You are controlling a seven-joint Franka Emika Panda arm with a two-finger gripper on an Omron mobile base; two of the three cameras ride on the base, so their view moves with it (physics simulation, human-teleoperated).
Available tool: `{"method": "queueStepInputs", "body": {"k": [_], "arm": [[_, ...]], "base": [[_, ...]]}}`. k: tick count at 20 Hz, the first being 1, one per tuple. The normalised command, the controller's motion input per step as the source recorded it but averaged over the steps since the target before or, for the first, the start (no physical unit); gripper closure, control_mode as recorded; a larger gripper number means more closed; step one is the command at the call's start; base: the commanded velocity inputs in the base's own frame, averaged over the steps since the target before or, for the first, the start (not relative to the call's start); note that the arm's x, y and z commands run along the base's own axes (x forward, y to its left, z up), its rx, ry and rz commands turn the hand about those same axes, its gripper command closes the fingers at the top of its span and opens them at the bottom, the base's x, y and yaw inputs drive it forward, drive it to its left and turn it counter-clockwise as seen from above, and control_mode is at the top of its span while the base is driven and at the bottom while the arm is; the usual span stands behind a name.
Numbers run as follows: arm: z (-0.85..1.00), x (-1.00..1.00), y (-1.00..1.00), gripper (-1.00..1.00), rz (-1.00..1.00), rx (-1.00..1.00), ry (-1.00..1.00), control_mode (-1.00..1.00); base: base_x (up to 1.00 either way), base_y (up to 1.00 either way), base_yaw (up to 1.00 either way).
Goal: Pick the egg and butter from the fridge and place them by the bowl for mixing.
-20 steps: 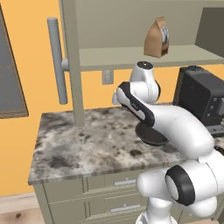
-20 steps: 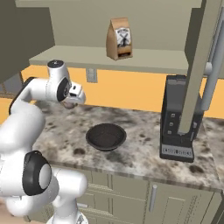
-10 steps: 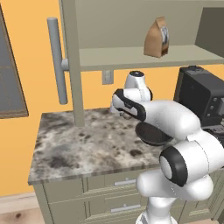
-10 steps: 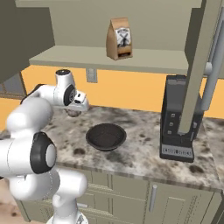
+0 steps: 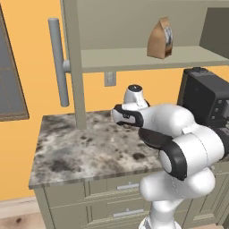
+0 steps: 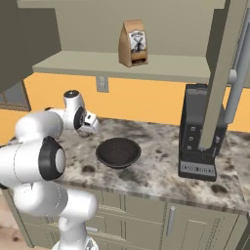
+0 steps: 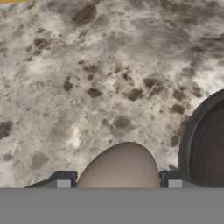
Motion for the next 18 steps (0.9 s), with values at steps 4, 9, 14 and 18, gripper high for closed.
{"method": "queueStepInputs", "body": {"k": [4,9,14,18], "arm": [[-0.38,0.27,0.06,1.0,-0.2,0.0,-0.03,-1.0],[-0.31,0.25,0.01,1.0,-0.16,0.0,0.0,-1.0],[-0.21,0.3,0.0,1.0,-0.1,0.01,0.03,-1.0],[-0.22,0.12,-0.03,1.0,-0.03,0.07,0.09,-1.0]], "base": [[0.0,0.0,0.0],[0.0,0.0,0.0],[0.0,0.0,0.0],[0.0,0.0,0.0]]}}
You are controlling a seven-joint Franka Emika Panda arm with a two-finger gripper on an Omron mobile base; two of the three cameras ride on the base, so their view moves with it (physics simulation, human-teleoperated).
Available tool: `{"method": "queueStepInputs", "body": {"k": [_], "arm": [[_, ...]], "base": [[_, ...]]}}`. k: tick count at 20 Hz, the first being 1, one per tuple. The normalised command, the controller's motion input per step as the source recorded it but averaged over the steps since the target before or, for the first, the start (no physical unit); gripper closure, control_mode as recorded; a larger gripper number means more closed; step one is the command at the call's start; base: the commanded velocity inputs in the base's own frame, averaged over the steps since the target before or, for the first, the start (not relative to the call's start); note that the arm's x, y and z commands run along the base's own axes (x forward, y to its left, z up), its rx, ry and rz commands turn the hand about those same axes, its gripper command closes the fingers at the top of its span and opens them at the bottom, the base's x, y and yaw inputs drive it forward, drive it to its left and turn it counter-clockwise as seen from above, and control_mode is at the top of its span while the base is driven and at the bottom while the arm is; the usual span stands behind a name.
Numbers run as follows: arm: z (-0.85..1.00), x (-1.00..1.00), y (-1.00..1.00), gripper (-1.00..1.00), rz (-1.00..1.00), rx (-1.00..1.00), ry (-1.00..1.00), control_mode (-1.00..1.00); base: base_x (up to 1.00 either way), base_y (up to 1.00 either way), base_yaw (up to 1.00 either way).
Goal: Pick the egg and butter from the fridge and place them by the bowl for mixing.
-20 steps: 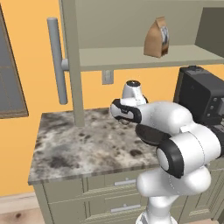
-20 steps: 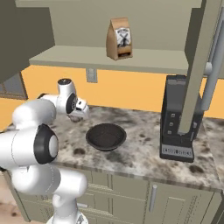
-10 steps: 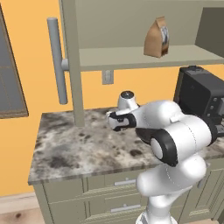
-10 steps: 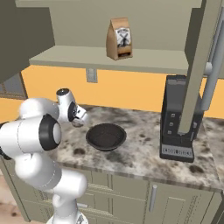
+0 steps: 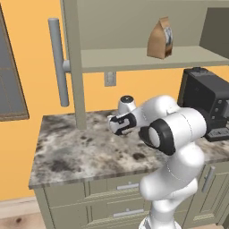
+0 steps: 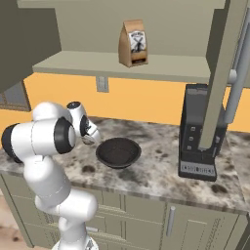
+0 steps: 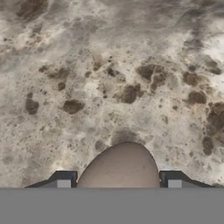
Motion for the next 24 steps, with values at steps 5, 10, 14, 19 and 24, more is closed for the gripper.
{"method": "queueStepInputs", "body": {"k": [5,10,14,19,24], "arm": [[-0.18,0.05,-0.04,1.0,-0.02,0.03,0.0,-1.0],[-0.16,0.01,0.0,1.0,-0.02,0.0,0.0,-1.0],[-0.1,0.03,0.0,1.0,-0.01,0.0,0.0,-1.0],[-0.06,-0.02,-0.04,-1.0,0.0,0.0,0.0,-1.0],[0.02,-0.06,-0.08,-1.0,0.0,0.0,0.0,-1.0]], "base": [[0.0,0.0,0.0],[0.0,0.0,0.0],[0.0,0.0,0.0],[0.0,0.0,0.0],[0.0,0.0,0.0]]}}
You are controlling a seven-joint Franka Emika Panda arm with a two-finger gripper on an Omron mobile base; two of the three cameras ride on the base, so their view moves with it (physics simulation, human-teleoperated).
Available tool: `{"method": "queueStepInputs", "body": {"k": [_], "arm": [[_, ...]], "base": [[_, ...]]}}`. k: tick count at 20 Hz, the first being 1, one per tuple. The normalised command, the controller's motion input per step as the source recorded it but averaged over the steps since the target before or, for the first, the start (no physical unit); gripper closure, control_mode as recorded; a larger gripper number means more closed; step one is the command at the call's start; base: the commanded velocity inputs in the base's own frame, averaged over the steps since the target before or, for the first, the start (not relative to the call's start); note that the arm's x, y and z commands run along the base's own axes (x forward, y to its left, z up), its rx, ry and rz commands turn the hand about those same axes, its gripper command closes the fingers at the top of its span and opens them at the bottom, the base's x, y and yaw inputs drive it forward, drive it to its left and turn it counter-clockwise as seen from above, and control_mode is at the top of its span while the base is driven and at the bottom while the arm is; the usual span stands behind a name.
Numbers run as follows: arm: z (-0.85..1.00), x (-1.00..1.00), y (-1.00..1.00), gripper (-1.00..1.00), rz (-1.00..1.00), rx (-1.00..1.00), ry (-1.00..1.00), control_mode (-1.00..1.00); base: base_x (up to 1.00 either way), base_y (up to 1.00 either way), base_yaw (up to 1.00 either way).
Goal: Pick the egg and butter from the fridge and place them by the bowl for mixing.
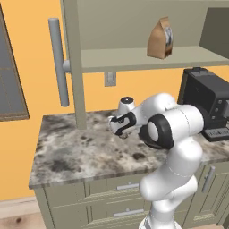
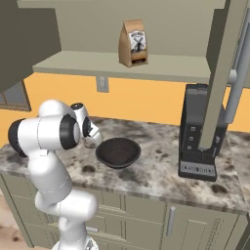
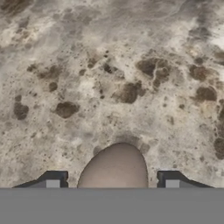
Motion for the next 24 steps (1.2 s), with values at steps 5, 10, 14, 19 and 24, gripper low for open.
{"method": "queueStepInputs", "body": {"k": [5,10,14,19,24], "arm": [[0.11,-0.04,-0.05,-1.0,0.0,0.0,0.0,-1.0],[0.29,-0.11,-0.02,-1.0,0.0,0.03,0.0,-1.0],[0.3,-0.38,-0.01,-1.0,0.03,0.01,-0.01,-1.0],[0.32,-0.42,0.0,-1.0,0.1,0.0,0.0,-1.0],[0.34,-0.47,-0.02,-1.0,0.12,0.0,-0.02,-1.0]], "base": [[0.0,0.0,0.0],[0.0,0.0,0.0],[0.0,0.0,0.0],[0.0,0.0,0.0],[0.0,0.0,0.0]]}}
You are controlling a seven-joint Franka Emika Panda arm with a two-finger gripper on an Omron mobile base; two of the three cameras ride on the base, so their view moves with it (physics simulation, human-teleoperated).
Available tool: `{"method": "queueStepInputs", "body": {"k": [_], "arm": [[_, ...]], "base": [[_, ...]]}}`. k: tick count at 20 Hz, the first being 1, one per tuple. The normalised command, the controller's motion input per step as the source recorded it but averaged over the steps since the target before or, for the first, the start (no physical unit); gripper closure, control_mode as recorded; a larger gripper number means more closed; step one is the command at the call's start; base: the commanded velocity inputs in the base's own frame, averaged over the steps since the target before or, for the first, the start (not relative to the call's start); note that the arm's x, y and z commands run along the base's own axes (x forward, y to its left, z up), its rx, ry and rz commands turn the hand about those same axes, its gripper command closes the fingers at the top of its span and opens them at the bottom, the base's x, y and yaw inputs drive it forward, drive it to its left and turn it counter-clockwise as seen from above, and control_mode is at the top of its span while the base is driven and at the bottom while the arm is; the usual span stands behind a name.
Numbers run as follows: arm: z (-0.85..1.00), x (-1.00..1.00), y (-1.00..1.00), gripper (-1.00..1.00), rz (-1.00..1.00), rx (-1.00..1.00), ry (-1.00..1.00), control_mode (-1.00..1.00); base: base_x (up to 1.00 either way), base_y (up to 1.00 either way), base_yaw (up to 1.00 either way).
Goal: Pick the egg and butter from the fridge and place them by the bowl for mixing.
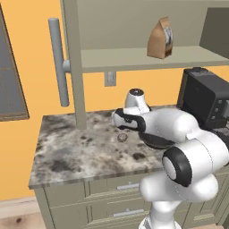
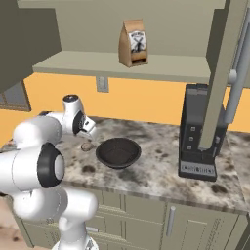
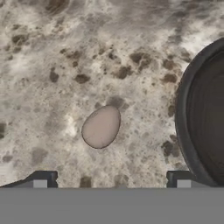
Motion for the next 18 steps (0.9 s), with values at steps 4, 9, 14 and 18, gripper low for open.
{"method": "queueStepInputs", "body": {"k": [4,9,14,18], "arm": [[0.28,-0.48,-0.09,-1.0,0.08,0.0,-0.14,-1.0],[0.3,-0.45,-0.11,-1.0,0.08,0.0,-0.13,-1.0],[0.37,-0.46,-0.12,-1.0,0.07,-0.01,-0.04,-1.0],[0.34,-0.36,-0.04,-1.0,0.08,-0.08,0.0,-1.0]], "base": [[0.0,0.0,0.0],[0.0,0.0,0.0],[0.0,0.0,0.0],[0.0,0.0,0.0]]}}
